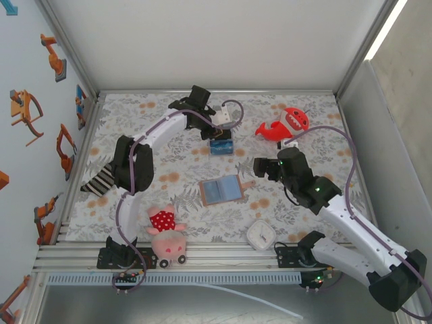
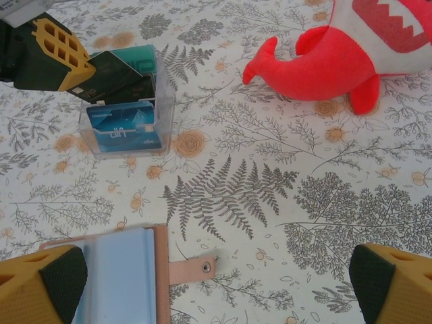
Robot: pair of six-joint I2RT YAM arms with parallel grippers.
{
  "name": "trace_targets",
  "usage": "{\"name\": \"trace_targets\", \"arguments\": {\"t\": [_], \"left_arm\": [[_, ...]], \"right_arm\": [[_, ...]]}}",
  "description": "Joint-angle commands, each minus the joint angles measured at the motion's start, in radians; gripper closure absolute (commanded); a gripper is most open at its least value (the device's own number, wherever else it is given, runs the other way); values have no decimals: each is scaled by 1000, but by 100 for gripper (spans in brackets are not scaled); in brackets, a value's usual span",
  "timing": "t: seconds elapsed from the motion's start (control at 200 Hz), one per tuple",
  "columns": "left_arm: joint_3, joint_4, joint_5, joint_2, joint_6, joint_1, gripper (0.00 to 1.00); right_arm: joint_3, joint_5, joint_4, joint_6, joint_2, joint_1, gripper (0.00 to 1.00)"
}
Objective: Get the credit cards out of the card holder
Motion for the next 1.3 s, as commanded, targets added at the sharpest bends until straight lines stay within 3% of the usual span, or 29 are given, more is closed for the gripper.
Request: {"name": "trace_targets", "arguments": {"t": [0.0, 0.656, 0.836, 1.137, 1.297], "left_arm": [[35, -38, -19, 19, 52, -1, 100], [69, -64, -55, 82, 103, -8, 100], [71, -50, -54, 79, 98, -16, 79], [52, 1, -74, 43, 75, -21, 78], [-36, 77, -57, -61, 24, -22, 78]], "right_arm": [[-13, 22, -14, 27, -17, -5, 0], [-22, 10, -11, 32, -10, -5, 0], [-27, -4, 1, 34, -1, -5, 0], [-30, -21, 4, 33, -3, -4, 0], [-31, -36, 2, 34, -9, -5, 0]]}}
